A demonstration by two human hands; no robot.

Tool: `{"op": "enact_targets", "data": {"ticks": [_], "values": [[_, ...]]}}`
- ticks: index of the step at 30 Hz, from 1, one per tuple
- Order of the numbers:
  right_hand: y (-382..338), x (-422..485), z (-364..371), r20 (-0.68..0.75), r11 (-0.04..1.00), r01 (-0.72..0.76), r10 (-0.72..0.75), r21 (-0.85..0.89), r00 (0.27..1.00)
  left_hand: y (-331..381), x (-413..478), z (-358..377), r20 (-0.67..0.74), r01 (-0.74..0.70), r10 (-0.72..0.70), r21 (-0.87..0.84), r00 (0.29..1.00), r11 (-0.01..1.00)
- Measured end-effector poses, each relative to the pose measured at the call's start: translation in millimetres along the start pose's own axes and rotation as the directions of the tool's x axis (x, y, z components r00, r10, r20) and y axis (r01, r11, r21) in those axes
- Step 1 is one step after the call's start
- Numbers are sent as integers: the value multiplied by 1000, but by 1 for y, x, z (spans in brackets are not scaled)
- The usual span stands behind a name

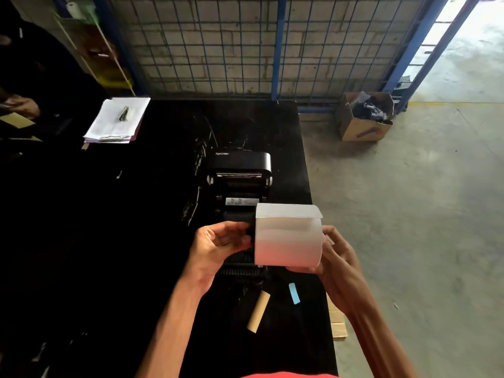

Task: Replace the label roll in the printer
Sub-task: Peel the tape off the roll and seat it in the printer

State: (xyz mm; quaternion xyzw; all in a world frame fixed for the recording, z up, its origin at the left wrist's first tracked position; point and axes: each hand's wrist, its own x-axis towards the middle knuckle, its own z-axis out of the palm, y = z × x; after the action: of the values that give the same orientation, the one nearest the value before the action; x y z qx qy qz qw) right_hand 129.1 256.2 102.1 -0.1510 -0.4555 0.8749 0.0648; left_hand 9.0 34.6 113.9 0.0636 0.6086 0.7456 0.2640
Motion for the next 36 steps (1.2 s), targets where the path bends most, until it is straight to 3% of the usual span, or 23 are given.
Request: {"op": "enact_targets", "data": {"ticks": [12,18,27,36], "values": [[-9,72,43,237,967,170,-123,-188,964,23,30,-51,-101,-163,162,2,982,987],[6,114,38,191,845,288,-224,-451,956,28,53,-74,-131,-255,257,32,958,966],[48,135,10,115,870,151,-109,-469,987,-9,83,-97,-66,-275,287,153,956,949],[97,149,-16,0,853,-59,69,-519,998,-78,110,-111,-191,-66,110,223,975,972]]}}
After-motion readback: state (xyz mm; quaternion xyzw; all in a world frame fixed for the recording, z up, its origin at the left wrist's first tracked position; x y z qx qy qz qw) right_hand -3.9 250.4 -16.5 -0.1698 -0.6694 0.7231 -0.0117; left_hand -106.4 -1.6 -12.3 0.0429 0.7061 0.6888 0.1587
